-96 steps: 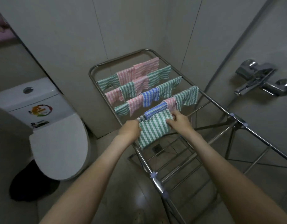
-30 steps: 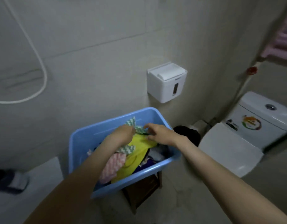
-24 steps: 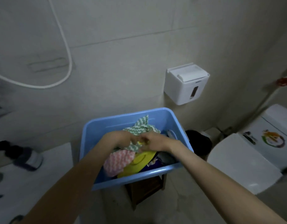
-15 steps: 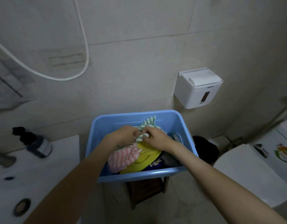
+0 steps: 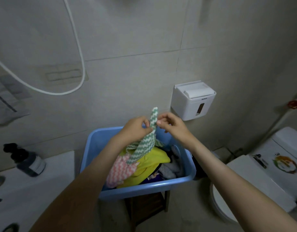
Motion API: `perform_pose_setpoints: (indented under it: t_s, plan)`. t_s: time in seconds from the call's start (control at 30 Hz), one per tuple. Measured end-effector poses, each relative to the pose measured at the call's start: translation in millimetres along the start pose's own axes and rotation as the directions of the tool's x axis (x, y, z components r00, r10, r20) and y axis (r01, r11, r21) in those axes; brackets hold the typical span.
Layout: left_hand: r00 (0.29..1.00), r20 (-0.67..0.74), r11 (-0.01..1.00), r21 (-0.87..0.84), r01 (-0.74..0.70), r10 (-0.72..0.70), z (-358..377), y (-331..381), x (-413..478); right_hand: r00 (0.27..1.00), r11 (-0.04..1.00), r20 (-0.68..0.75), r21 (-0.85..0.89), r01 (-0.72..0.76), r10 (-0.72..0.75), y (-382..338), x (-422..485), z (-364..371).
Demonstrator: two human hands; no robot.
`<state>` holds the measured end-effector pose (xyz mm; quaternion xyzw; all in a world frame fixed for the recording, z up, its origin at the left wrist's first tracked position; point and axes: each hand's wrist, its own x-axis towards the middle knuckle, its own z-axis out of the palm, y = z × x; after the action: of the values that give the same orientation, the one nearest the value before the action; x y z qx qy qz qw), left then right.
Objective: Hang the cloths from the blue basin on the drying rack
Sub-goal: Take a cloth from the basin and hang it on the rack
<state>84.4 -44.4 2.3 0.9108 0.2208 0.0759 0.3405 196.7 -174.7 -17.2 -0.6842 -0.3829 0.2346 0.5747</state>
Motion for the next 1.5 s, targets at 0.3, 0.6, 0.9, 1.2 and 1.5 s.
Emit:
perform_pose_setpoints:
  t_s: [0.3,0.6,0.9,1.2,1.5]
  plan:
    - [0.992,-0.034,0.987,-0.102,-0.123,0.120,14.7,34.6,11.4,0.998,1.000,-0.063,-0.008,0.015,-0.016,-12.6,-7.9,-31.3]
    - [0.976,0.088,0.979,-0.068,-0.195,0.200,12.8,49.1,17.7,0.977,1.000,-0.213,0.008,0.027,-0.025,-6.8,-14.7,-45.5]
    - [0.916,0.308,0.960,0.034,-0.279,0.255,9.3,65.4,33.9,0.935,1.000,-0.355,-0.009,0.013,-0.015,-11.8,-33.4,-75.0]
    - [0.793,0.442,0.866,0.067,-0.495,0.419,51.1,110.7,54.1,0.674,0.999,-0.737,0.034,-0.035,0.049,9.2,-117.5,-130.1]
    - [0.574,0.575,0.726,-0.051,-0.686,0.583,153.2,211.6,-2.6,0.309,0.978,-0.949,-0.003,-0.208,0.063,13.1,-292.9,-180.1]
